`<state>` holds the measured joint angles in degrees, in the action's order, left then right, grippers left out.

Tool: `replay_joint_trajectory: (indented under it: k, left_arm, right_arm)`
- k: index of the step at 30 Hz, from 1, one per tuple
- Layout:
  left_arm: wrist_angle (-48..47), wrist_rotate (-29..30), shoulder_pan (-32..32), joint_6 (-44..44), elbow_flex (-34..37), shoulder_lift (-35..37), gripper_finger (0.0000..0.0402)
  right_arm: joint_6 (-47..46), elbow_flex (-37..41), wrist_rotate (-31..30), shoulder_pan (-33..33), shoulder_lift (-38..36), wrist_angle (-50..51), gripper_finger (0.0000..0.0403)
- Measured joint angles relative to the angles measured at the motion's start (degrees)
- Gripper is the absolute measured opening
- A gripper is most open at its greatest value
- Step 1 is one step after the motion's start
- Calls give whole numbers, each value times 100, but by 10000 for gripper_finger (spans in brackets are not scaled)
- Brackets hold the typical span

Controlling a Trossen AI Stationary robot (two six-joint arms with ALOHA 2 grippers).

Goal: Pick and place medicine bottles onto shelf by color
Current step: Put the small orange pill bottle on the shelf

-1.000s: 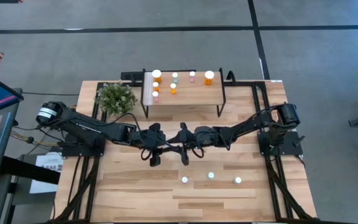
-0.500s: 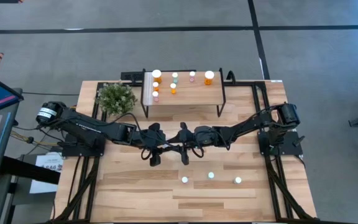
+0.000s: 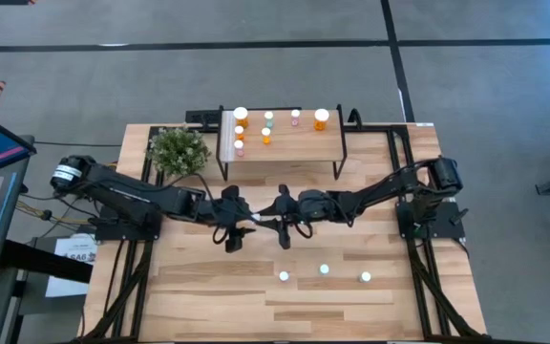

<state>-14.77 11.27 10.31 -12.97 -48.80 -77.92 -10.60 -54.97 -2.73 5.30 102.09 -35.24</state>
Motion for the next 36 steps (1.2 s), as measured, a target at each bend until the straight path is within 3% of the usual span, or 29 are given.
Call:
replay_joint_trajectory:
  k: [10,20,24,36]
  left_arm:
    - [-54,468,7,137,403,1230,225]
    - [1435,441,91,28,1615,2109,225]
    - [1645,441,105,-56,1827,2183,225]
    - [1778,449,105,6,1871,2159,225]
  right_arm:
    - [663,-4,-21,-384,-1046,903,130]
    - [924,413,-37,-1320,-1669,770,131]
    - [905,768,-38,-1760,-1715,9,131]
    - [758,823,-78,-2969,-1094,-524,136]
